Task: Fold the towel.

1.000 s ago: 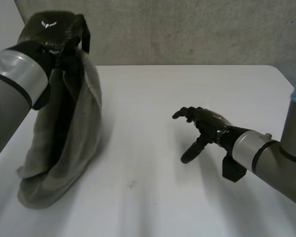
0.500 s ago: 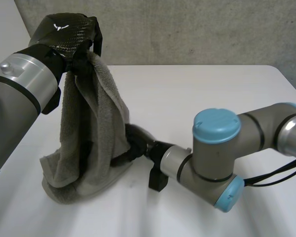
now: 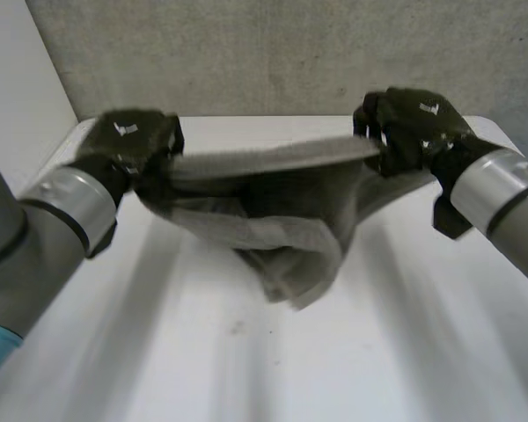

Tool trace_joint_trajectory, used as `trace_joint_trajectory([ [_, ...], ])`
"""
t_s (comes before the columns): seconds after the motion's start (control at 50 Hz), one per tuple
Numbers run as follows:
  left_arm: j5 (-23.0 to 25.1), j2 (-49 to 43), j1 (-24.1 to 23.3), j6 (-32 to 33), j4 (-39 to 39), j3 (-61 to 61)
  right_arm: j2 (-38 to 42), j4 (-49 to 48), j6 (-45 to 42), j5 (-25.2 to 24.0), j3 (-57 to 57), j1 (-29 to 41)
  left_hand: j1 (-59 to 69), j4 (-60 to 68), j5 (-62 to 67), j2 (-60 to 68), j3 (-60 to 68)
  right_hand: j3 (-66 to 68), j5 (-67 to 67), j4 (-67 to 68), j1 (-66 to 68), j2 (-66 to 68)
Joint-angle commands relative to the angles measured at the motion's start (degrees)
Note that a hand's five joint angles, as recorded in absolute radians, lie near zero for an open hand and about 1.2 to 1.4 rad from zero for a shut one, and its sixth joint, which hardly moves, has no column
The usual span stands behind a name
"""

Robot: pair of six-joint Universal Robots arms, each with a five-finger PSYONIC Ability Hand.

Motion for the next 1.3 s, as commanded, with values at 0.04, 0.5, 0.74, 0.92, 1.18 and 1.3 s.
trace_joint_trajectory([
  [0.04,0.22,-6.89,-1.58,0.01,2.37,-4.35,1.24,14.41,-23.99,-1.3,3.41,1.06,12.33,10.23,11.94,10.28,10.44,3.76,3.33,3.86,4.12,4.71],
  [0.5,1.01,-17.18,-1.75,6.45,15.65,49.25,13.11,-23.03,-27.61,10.65,-33.95,4.14,12.33,10.23,11.94,10.28,10.44,3.76,3.33,3.86,4.12,4.71],
  [0.74,6.29,-18.58,2.47,-1.31,8.79,26.15,16.8,2.01,-28.65,9.34,-24.01,5.37,12.33,10.23,11.94,10.28,10.44,3.76,3.33,3.86,4.12,4.71],
  [0.92,12.79,-20.42,5.36,0.09,13.53,-1.15,18.55,3.5,-34.26,7.84,-4.17,4.84,12.33,10.23,11.94,10.28,10.44,3.76,3.33,3.86,4.12,4.71],
  [1.18,12.79,-12.7,5.19,13.02,8.44,-11.12,7.83,10.8,-37.27,7.84,7.9,1.76,12.33,10.23,11.94,10.28,10.44,3.76,3.33,3.86,4.12,4.71],
  [1.3,12.44,-6.72,4.75,10.91,8.88,-11.55,-1.05,10.19,-33.84,2.74,13.61,-4.48,4.61,2.52,4.23,2.56,2.73,3.76,3.33,3.86,4.12,4.71],
])
